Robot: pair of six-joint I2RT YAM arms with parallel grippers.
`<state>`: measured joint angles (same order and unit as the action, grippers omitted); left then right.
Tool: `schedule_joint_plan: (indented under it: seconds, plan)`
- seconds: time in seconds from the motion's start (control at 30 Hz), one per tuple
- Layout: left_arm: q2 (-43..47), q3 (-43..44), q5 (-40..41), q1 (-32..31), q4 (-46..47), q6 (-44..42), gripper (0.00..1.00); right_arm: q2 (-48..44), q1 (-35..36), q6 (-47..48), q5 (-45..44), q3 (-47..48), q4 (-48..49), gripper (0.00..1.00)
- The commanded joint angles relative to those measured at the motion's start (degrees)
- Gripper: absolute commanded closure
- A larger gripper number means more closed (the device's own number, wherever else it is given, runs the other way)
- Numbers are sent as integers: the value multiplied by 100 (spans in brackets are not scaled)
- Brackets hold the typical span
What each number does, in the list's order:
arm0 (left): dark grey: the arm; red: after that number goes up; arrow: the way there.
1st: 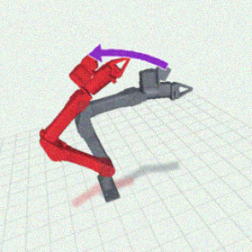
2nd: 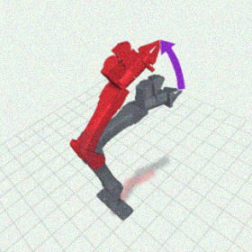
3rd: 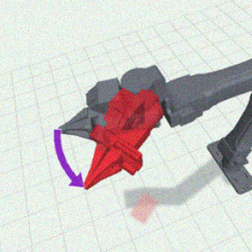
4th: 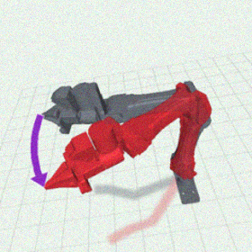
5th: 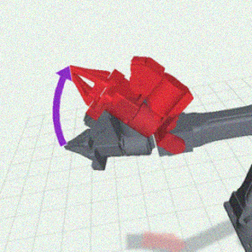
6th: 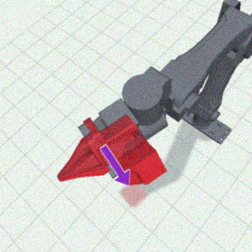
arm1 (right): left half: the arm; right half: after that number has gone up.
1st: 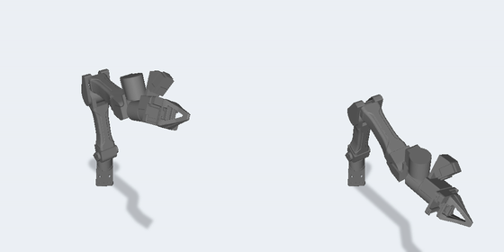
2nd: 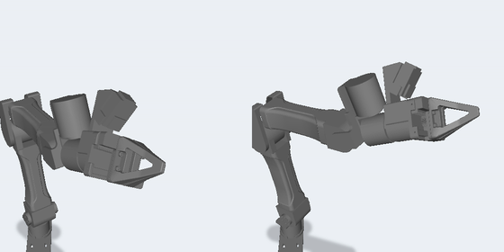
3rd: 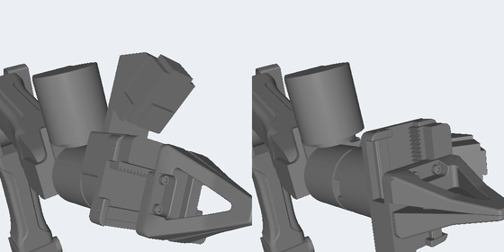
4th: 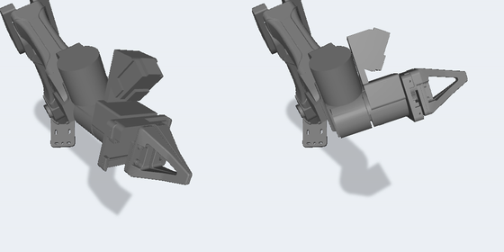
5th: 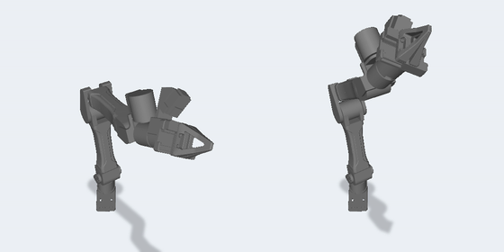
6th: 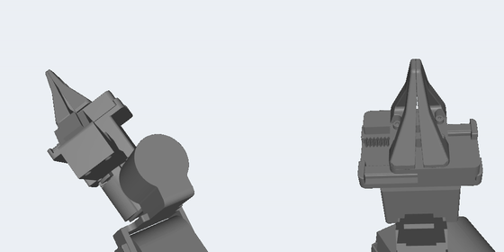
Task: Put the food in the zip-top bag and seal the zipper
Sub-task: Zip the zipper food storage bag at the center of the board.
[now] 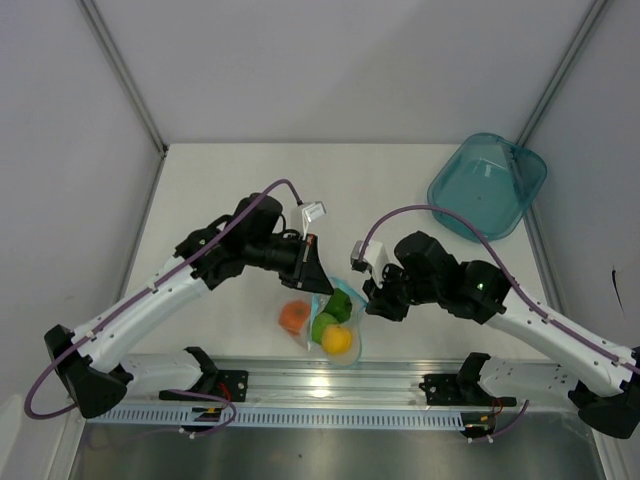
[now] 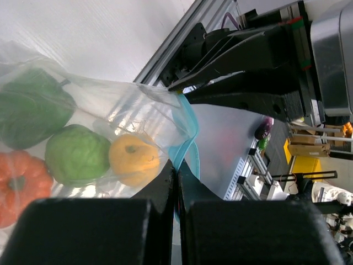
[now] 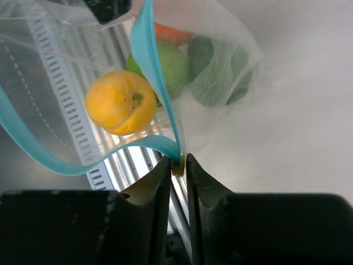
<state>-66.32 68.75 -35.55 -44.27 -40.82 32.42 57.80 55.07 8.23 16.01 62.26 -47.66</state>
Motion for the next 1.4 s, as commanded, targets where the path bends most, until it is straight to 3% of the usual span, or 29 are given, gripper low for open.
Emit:
schedule_joint_plan:
  seconds: [0.0,0.13,0.4,0.57,0.67,0.83,0.93,1.07,1.27,1.37]
  plan:
    - [172,-63,-330,68,258,-8,99,-120,57,21,-537,-56,345,82]
    - [199,-177,-286,68,258,-43,100,-322,57,-49,-590,-82,433,100]
    - [234,-362,328,68,-49,-359,96,-270,57,-409,-81,330,179,100]
    - [663,-599,1075,59,-32,-658,71,450,57,-778,297,1400,-796,100]
    - [1146,-793,1568,-11,248,-755,57,943,48,-1191,-18,1884,-1551,100]
    - [2026,-1188,1955,-90,987,-773,36,1032,-110,-1622,278,1965,-1633,100]
    - [2588,-1443,2078,-204,1479,-956,30,1014,-592,-1754,1182,1817,-1554,100]
    - [2678,-1549,2157,-459,2006,-1308,24,1075,-787,-1763,1729,1720,-1588,100]
    - [2238,-1574,3009,-1854,3042,-2651,21,970,-884,-1763,2283,1588,-1597,100]
    - [2151,-1865,2679,-1998,3940,-3224,18,848,-954,-1737,2389,1509,-1545,100]
